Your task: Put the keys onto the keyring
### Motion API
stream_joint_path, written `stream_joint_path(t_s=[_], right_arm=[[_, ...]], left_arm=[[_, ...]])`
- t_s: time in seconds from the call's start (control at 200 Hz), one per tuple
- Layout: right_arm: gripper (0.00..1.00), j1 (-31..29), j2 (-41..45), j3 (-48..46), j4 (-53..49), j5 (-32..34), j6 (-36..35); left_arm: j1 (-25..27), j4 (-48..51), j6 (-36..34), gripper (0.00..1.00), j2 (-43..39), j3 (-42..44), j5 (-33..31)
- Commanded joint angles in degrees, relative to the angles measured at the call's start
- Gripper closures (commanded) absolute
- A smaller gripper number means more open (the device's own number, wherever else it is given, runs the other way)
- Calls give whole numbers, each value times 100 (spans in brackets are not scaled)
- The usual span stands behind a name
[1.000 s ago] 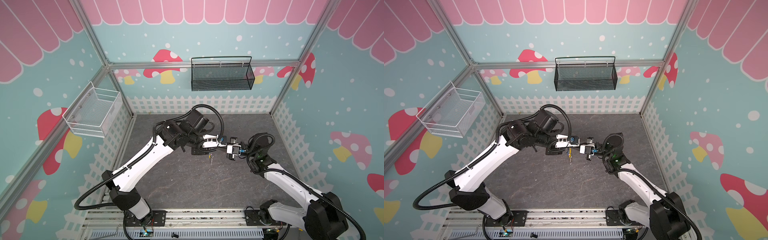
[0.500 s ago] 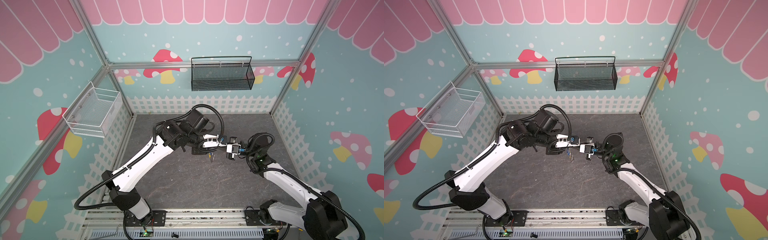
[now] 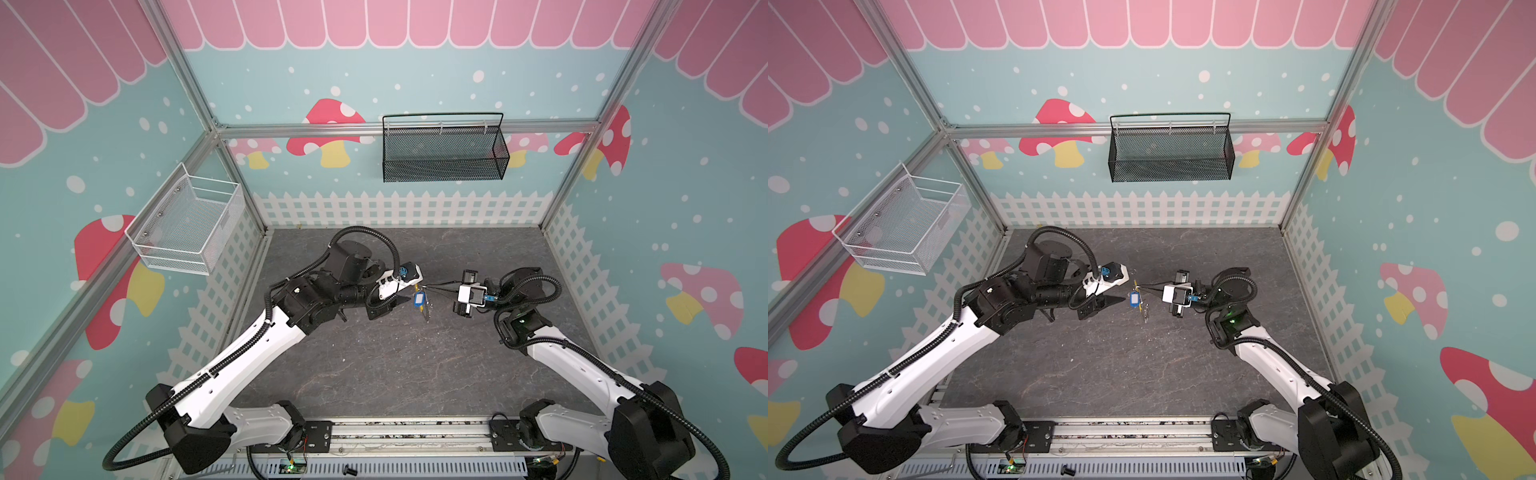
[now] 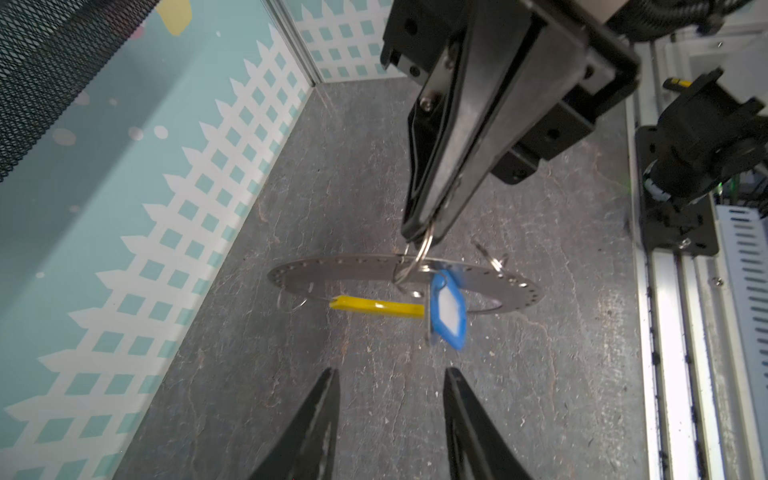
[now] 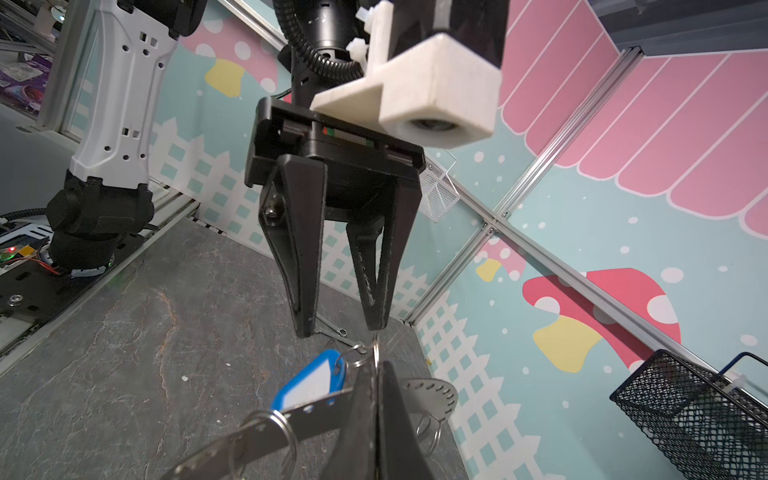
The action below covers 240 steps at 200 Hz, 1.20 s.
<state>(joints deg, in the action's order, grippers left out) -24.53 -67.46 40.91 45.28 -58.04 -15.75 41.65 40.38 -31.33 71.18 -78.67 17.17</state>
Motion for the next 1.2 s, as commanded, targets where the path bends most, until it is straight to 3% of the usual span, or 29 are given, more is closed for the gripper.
stream_joint_path(t_s=[0.0, 0.125, 0.395, 1.01, 1.195], right_arm=[[100, -20, -64, -4, 286, -32, 100], [100, -25, -65, 5, 293, -7, 93], [100, -25, -15, -8, 358, -5, 139], [100, -23, 5, -135, 921, -36, 530], [100, -24, 21, -152, 1081, -88, 617]], left_arm=[[-36, -889, 582, 60, -67, 280, 596], [-43, -987, 742, 60, -60, 422, 878], [-60, -1049, 745, 63, 58, 467, 882], [-69, -1084, 462, 100, 272, 402, 1252], [-69, -768, 329, 100, 416, 225, 1488]])
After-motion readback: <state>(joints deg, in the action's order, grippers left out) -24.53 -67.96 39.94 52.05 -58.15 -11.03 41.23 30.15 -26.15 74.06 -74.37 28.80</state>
